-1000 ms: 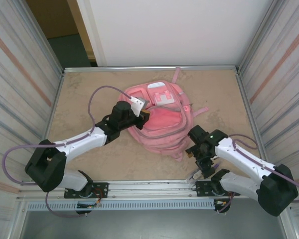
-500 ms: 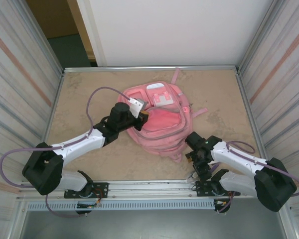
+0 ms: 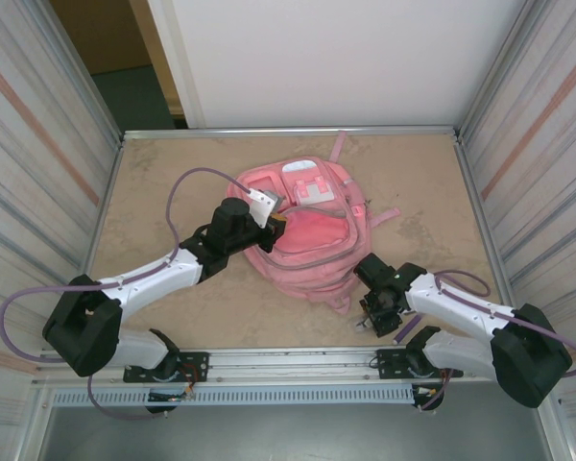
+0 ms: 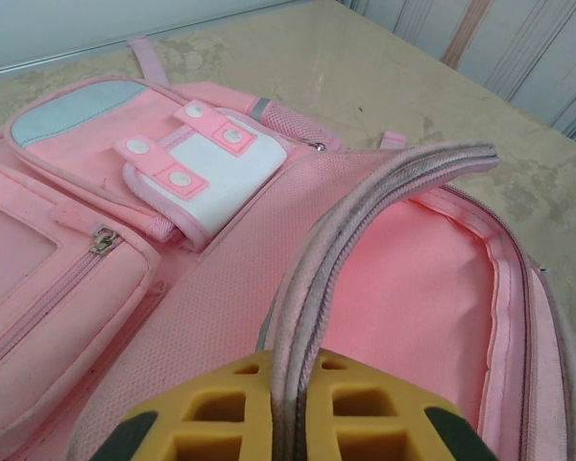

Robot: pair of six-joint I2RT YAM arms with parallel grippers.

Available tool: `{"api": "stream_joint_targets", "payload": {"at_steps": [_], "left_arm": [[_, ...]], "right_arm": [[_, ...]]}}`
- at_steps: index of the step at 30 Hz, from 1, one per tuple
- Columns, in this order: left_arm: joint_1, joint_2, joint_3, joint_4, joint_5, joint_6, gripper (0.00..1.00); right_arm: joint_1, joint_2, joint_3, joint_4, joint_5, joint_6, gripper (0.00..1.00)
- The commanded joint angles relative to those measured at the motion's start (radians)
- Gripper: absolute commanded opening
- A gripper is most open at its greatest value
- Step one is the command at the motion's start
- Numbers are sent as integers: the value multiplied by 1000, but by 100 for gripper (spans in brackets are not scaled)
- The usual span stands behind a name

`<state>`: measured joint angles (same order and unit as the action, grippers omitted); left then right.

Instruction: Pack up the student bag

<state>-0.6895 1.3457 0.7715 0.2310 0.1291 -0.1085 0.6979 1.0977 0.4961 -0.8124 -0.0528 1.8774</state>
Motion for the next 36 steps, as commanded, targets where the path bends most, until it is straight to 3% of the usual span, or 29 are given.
{"api": "stream_joint_targets", "payload": {"at_steps": [1,12,22,27,32,36], "left_arm": [[-8,-40,6,17,-17,-7,0],[-8,-26,21,29,13,-26,0],[-22,-52,4,78,38,-69,0],[-25,-46,-6,115,61,-98,0],[-31,-20,-9,142,79,-125,0],[-31,-15,-10,137,74,-122,0]], "right_arm": [[12,-18,42,-30,36,14,46],[10,-15,315,-91,71,-72,46],[-53,252,657,126,5,-173,48],[-42,405,710,221,-54,-146,48],[-31,495,742,261,-117,-130,61],[-30,466,733,210,-95,-150,70]]}}
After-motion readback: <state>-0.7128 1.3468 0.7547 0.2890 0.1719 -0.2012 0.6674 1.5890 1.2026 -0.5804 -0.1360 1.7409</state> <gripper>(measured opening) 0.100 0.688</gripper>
